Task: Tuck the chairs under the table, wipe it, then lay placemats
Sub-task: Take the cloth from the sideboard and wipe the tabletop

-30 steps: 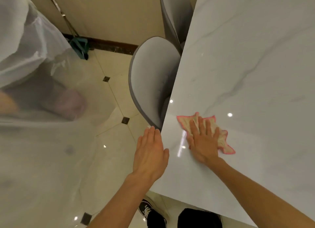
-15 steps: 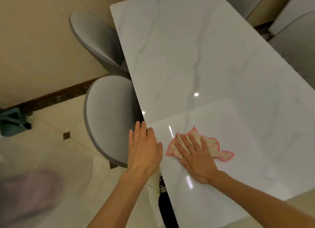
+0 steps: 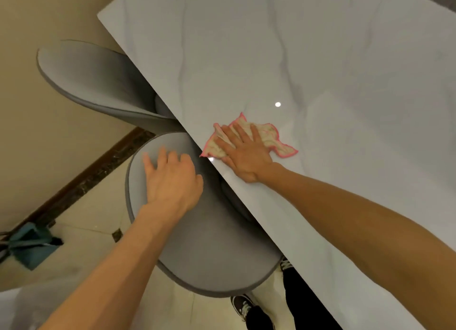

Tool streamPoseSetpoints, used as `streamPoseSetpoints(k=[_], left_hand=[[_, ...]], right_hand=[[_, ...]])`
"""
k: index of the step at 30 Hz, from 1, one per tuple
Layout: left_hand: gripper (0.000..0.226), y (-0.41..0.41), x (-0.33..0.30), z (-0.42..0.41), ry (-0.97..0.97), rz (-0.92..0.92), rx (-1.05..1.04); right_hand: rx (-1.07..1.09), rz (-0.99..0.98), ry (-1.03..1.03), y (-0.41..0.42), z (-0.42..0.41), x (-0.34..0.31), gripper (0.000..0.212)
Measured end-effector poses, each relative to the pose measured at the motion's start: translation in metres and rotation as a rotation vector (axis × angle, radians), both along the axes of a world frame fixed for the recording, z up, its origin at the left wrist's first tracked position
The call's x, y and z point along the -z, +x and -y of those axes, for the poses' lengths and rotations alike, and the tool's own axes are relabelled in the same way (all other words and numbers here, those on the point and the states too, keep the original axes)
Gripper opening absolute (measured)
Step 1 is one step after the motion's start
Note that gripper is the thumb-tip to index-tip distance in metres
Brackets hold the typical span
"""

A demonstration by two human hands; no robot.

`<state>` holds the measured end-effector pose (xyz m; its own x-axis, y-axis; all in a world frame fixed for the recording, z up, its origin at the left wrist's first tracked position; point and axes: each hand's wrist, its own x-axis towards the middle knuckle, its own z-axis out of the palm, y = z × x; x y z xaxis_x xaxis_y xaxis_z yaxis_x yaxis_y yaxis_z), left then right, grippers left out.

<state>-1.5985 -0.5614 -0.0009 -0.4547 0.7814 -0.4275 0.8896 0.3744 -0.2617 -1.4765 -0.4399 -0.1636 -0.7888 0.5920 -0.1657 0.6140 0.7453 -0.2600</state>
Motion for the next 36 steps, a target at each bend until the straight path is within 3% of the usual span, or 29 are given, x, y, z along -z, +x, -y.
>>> streamPoseSetpoints(k=[7,13,18,24,30,36], left_hand=[[0.046,-0.050,-0.011,-0.015,-0.074,-0.031,0.093],[0.051,-0.090,-0.012,0.000,-0.039,0.148,0.267],[0.050,-0.114,0.007,0.026,0.089,0.401,0.249],[0.061,-0.116,0.014,0.016,0.133,0.407,0.326],[0.054,-0.137,0.025,-0.012,0.175,0.632,0.269],[0.066,-0.146,0.037,-0.037,0.068,0.703,0.163]], right_hand=[[0.153,0.000,-0.008,0.010,0.040,-0.007,0.059],[0.315,0.072,-0.017,0.056,0.116,-0.014,0.060],[0.491,0.140,-0.084,0.050,0.134,-0.018,0.059],[0.568,0.145,-0.094,0.035,0.130,-0.014,0.060],[0.561,0.137,-0.048,0.025,0.121,-0.008,0.060],[0.516,0.025,-0.016,-0.024,0.031,-0.010,0.059]])
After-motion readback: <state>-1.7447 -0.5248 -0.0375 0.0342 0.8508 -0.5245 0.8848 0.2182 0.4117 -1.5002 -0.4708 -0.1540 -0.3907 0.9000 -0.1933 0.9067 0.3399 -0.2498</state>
